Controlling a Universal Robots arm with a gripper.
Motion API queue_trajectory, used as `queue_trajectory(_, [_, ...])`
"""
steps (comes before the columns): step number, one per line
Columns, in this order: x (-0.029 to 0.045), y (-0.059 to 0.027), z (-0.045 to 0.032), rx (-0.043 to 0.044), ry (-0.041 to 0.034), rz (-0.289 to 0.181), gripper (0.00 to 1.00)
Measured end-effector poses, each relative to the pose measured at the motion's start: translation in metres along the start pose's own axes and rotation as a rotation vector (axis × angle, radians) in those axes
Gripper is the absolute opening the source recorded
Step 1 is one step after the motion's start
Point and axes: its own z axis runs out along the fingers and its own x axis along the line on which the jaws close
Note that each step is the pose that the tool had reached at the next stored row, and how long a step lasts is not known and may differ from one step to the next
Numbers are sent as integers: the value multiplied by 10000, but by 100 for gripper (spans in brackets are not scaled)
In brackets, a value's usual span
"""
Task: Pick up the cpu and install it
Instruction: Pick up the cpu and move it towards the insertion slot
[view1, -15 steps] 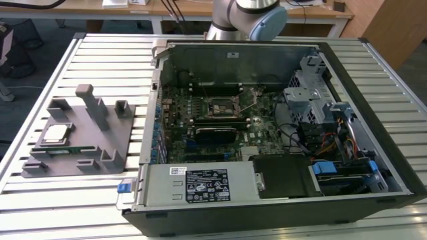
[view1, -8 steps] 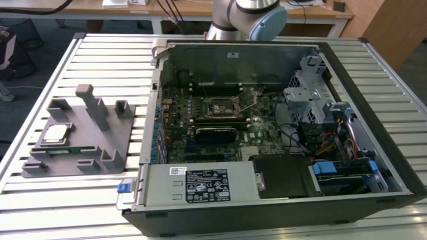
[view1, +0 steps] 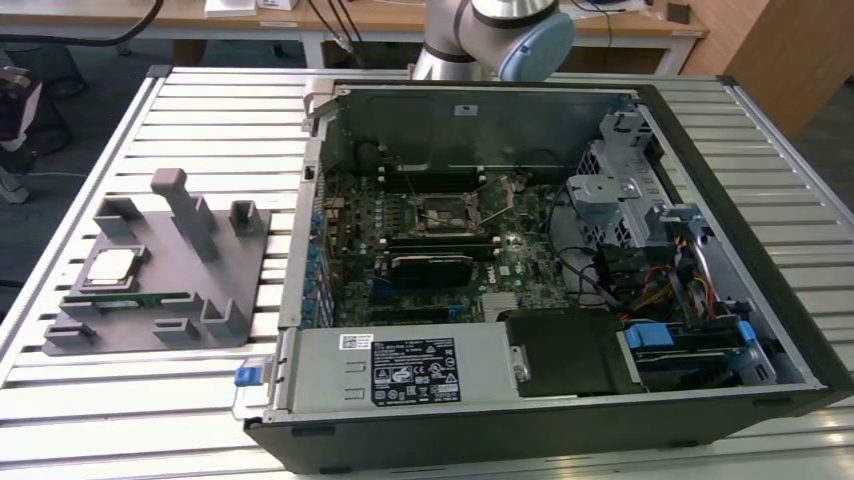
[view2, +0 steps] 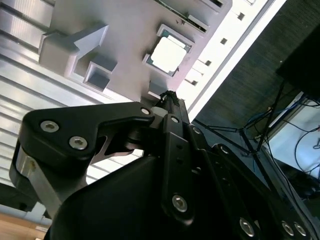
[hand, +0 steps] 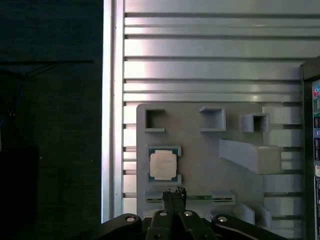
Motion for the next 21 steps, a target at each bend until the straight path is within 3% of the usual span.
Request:
queue_trajectory(3, [3, -26, 54, 0, 20, -67, 11])
queue_trajectory(11, [9, -60, 198, 0, 25, -153, 47])
queue_trajectory(13, [10, -62, 234, 1, 25, -157, 47])
queue_trajectory(16, [9, -65, 288, 0, 25, -158, 59])
queue_trajectory(21, [10, -69, 358, 0, 25, -153, 59])
